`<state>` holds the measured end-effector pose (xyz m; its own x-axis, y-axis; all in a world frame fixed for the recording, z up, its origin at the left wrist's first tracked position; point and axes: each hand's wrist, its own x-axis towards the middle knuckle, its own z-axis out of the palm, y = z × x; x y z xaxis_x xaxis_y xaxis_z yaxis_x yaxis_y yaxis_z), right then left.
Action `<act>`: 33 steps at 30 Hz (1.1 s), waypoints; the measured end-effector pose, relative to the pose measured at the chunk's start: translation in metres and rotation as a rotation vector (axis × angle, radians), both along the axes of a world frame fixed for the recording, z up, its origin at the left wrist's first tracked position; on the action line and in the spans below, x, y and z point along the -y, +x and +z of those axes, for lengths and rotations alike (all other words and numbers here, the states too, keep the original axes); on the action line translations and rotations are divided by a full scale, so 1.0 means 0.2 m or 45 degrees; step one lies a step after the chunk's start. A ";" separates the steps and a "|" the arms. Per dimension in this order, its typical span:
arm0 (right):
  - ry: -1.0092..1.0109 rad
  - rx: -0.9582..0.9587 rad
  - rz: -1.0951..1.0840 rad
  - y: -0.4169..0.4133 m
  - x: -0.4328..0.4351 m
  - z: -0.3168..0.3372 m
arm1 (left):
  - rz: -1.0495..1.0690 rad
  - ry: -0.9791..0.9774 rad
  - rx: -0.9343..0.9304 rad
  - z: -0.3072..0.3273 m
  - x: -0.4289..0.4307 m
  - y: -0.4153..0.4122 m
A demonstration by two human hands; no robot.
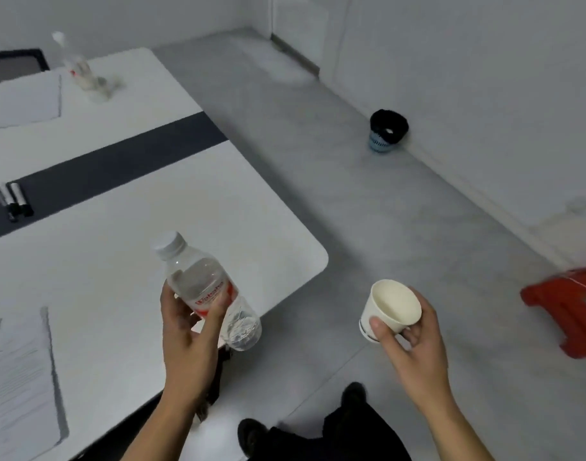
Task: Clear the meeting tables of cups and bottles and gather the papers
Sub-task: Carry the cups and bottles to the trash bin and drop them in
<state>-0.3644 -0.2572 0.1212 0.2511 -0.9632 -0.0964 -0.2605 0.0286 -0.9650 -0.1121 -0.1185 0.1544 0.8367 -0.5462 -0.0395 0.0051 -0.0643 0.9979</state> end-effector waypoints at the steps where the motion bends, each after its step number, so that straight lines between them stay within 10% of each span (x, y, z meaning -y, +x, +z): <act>1: -0.008 0.016 -0.060 -0.08 0.02 0.00 | -0.061 0.000 0.005 0.02 0.08 -0.05; 16: 0.005 0.088 -0.300 -0.92 1.01 -0.09 | -0.327 0.121 0.208 0.01 1.30 -0.89; 33: -0.112 -0.088 -0.137 -0.52 3.05 -0.11 | -0.266 0.148 0.108 -0.12 3.21 -0.52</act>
<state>-0.4685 -0.8664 0.0985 0.1420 -0.9896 -0.0242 -0.3268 -0.0238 -0.9448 -0.2164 -0.7607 0.1299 0.7089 -0.7038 -0.0468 -0.1036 -0.1696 0.9801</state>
